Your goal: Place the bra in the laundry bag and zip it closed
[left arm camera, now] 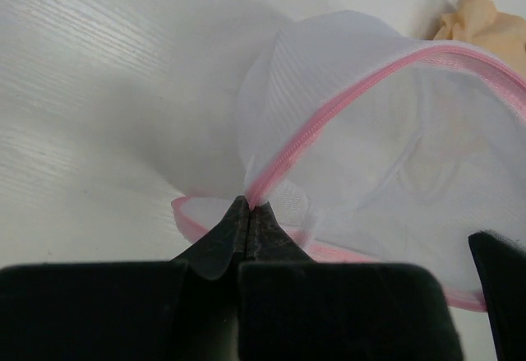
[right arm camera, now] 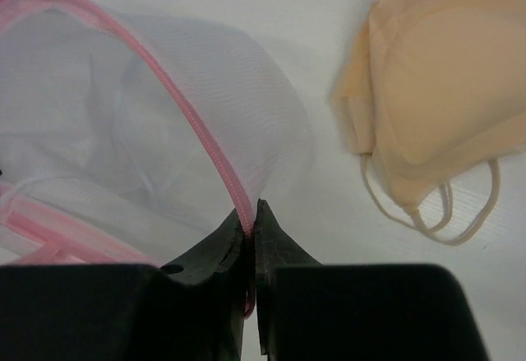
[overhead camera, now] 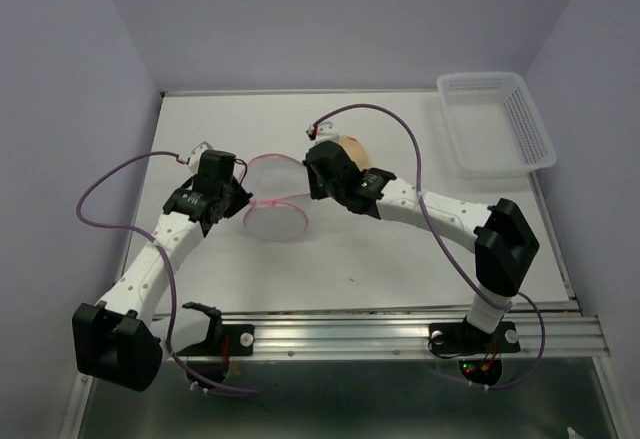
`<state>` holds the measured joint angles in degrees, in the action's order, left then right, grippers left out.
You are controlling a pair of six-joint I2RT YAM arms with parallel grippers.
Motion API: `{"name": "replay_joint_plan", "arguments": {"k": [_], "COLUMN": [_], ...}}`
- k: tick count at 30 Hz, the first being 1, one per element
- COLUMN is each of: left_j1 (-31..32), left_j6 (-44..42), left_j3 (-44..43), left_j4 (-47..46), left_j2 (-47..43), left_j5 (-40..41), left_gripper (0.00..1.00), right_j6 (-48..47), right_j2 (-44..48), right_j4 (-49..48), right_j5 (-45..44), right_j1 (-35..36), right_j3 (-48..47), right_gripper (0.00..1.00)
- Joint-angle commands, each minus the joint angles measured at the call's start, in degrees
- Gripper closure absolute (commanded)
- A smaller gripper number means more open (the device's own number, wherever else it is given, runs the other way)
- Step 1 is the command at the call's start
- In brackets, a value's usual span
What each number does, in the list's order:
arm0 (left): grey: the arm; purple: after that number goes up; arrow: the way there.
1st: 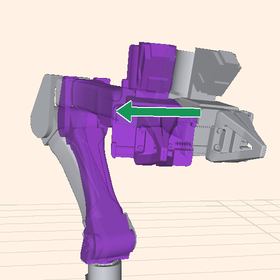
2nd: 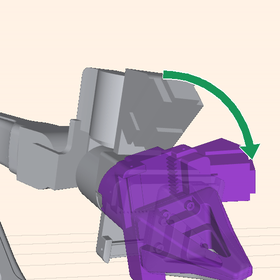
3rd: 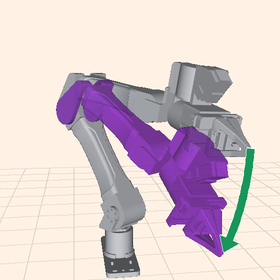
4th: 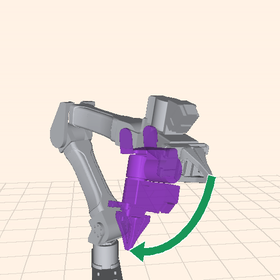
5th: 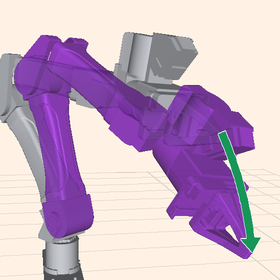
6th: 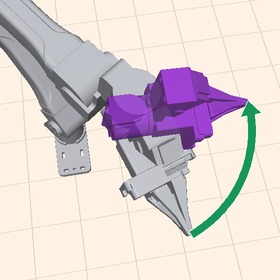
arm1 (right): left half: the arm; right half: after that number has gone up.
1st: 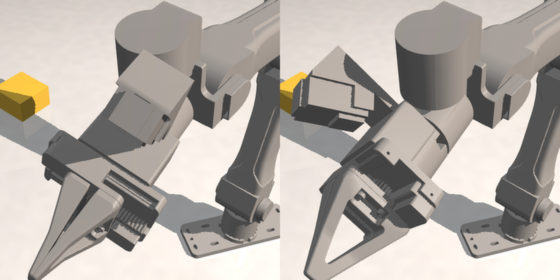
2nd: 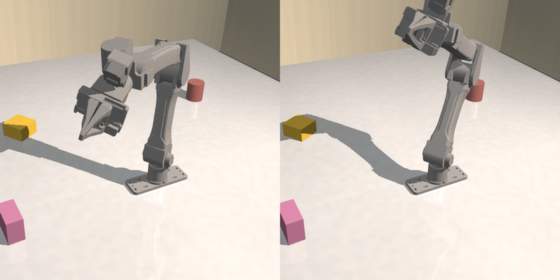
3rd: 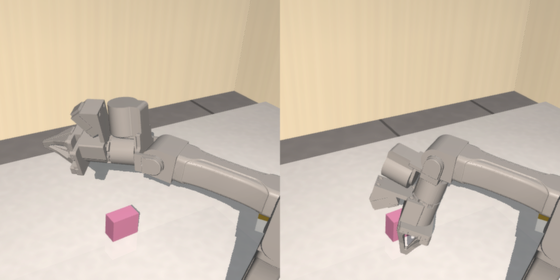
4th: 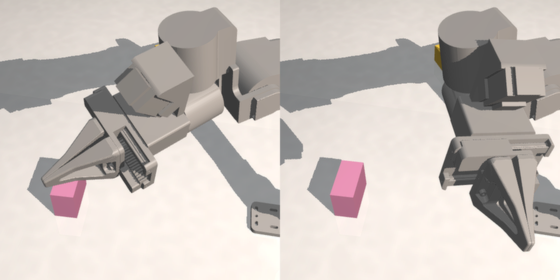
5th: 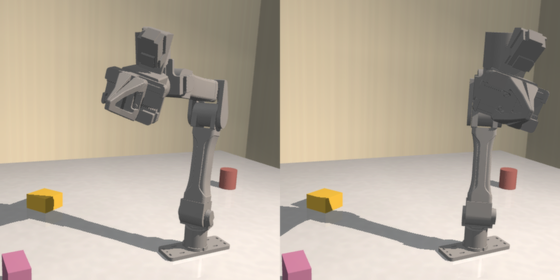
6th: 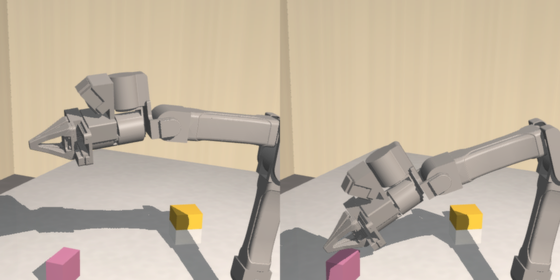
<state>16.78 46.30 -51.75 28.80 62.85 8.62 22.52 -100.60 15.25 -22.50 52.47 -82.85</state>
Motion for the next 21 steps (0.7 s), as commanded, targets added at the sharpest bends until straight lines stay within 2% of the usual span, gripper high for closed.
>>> {"name": "replay_joint_plan", "arguments": {"k": [1,3,6,7,9,10,12,13,14,15,16,17,21], "left_j1": [0.01,0.01,-0.08,0.01,0.01,-0.08,0.01,0.01,0.01,0.01,0.01,0.01,0.10], "left_j6": [-3.50,-5.42,-7.98,-8.77,-9.65,-10.18,-11.23,-12.02,-13.42,-14.04,-14.74,-15.19,-17.21], "left_j3": [-3.18,-4.32,-6.52,-7.05,-8.97,-9.60,-11.44,-11.97,-12.50,-13.55,-13.90,-14.26,-15.58], "left_j4": [3.11,2.41,1.18,1.26,1.35,1.18,1.09,0.83,0.74,0.82,0.82,0.74,-0.06], "left_j2": [1.39,3.06,6.05,6.84,8.77,9.39,11.06,11.50,12.38,12.82,13.17,13.78,15.72], "left_j5": [1.40,-0.43,-3.43,-3.35,-2.30,-2.38,-2.03,-2.20,-2.47,-2.47,-2.73,-2.65,-3.96], "left_gripper": [1.00,1.00,1.00,1.00,1.00,1.00,1.00,1.00,1.00,1.00,1.00,1.00,1.00], "right_j6": [1.65,1.47,0.68,0.42,0.50,0.16,-0.37,-0.11,0.15,0.24,-0.11,-0.72,-4.41], "right_j2": [2.16,2.42,2.69,2.95,3.12,2.86,2.25,1.64,0.76,0.58,0.49,0.92,3.38], "right_j4": [-0.83,-0.74,-0.83,-0.83,-0.83,-0.83,-1.62,-1.62,-1.80,-2.93,-3.64,-4.51,-8.29], "right_j5": [3.69,4.66,5.36,6.15,11.14,13.34,21.68,26.06,34.72,38.72,41.63,44.27,44.12], "right_j1": [-0.08,-0.69,-1.32,-1.84,-3.33,-3.86,-6.66,-8.24,-11.74,-13.43,-14.75,-15.72,-22.20], "right_j3": [1.28,1.37,0.59,0.58,0.58,0.50,-0.03,-0.47,-0.99,-1.69,-1.88,-1.88,-0.39], "right_gripper": [0.86,0.80,0.79,0.75,0.59,0.55,0.40,0.37,0.30,0.12,0.00,0.00,0.00]}}
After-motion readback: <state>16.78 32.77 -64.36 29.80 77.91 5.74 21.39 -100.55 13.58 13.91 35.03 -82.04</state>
